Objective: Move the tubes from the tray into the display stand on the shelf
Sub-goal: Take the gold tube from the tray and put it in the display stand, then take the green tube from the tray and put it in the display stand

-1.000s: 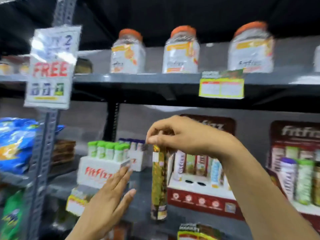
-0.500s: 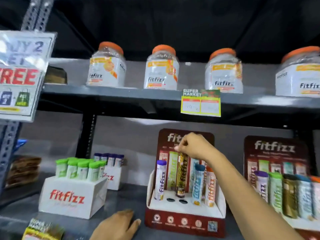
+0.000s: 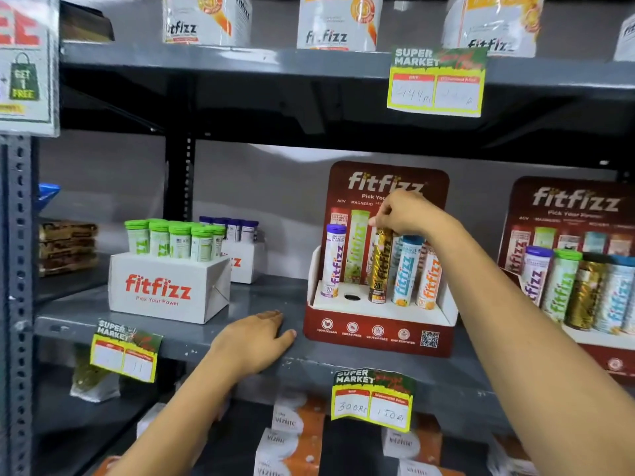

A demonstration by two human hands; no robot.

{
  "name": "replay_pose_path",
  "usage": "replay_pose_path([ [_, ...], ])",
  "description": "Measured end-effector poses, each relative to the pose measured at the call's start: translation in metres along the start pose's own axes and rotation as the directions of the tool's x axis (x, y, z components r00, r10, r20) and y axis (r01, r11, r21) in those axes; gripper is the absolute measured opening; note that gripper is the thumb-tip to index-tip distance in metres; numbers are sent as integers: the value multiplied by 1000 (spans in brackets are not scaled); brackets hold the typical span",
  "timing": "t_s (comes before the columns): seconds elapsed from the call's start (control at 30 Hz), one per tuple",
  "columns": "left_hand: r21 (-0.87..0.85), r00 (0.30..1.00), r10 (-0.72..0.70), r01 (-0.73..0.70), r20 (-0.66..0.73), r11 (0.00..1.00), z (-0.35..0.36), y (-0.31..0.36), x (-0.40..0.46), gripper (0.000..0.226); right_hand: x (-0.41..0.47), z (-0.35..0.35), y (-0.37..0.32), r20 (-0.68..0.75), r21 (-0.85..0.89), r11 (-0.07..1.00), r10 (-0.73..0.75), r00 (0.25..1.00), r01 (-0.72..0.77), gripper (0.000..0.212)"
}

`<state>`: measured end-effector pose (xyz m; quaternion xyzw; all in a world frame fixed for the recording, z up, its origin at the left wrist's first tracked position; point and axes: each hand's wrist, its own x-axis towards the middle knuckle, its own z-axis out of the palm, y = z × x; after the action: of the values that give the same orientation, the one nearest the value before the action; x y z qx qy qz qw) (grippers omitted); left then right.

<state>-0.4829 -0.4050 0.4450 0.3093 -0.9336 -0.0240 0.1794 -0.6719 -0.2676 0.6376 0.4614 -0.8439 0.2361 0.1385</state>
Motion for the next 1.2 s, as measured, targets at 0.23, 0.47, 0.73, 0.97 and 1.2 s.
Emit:
replay_pose_path([
  [0.23, 14, 1000, 5, -5, -15, 1000, 1, 0, 1, 60, -3, 11, -2, 63, -135, 991, 8, 998, 1, 41],
  [0.47, 69, 969, 49, -33, -244, 997, -5, 3, -21, 75, -53, 8, -38, -198, -218, 976, -60, 978, 15, 55],
  [0.73, 91, 899, -141, 195, -415, 977, -2, -42, -172, 63, -167, 98, -136, -182, 232, 869, -403, 897, 437, 34],
  [0.97, 65, 733, -602, 650, -316, 757, 54, -74, -422, 70, -312, 255, -208, 317, 497, 714, -678, 663, 493, 26],
  [1.2, 15, 461, -883, 887, -90, 462, 140, -51, -645, 68, -495, 376, -244, 701, 528, 681, -687, 192, 508, 31],
])
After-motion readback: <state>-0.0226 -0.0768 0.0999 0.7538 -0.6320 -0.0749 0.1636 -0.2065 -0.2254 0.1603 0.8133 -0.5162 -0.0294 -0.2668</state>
